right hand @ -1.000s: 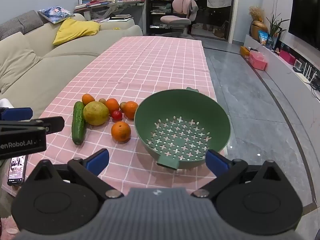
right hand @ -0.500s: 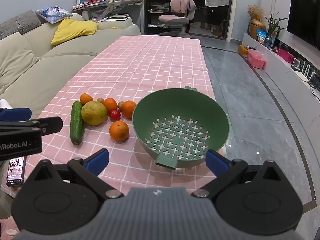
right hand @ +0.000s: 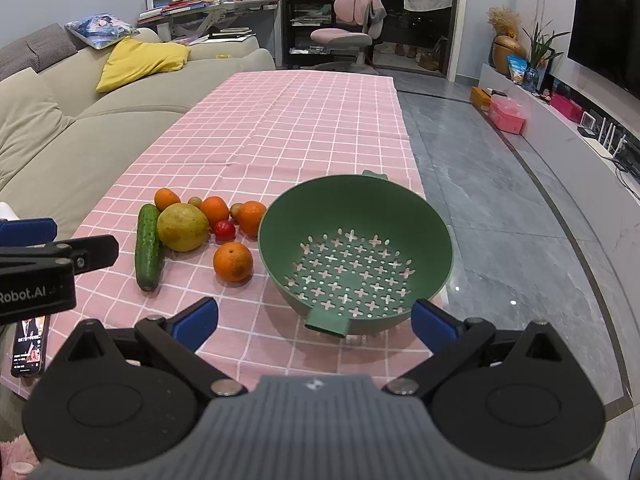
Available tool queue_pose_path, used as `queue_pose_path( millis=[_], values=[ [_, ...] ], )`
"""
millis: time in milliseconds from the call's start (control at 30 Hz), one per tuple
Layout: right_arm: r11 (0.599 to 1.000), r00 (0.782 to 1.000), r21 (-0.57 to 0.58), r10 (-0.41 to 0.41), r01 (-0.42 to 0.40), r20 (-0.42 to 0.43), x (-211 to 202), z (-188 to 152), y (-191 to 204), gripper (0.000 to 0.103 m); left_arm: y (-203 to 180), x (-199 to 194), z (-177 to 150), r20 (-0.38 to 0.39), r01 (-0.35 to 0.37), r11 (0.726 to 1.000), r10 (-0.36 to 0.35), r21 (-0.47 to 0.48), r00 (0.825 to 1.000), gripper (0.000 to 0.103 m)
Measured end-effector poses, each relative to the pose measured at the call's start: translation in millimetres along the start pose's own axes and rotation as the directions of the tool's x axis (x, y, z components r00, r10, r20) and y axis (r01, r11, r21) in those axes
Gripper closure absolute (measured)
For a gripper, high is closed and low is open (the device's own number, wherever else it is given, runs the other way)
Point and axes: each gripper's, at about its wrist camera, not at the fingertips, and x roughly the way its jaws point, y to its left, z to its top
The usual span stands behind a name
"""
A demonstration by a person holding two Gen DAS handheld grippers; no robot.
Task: Organize fruits
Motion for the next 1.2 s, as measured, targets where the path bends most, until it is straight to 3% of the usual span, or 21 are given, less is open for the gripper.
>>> queue_pose_path(
  millis=[1200],
  values=[
    [1.0, 1.0, 0.01, -0.009, 0.009, -0.001, 0.2, -0.1, -2.5, 0.004, 2.8, 1.7, -0.7, -0.007, -0.002, 1.0, 0.001, -0.008, 1.0, 0.017]
  ],
)
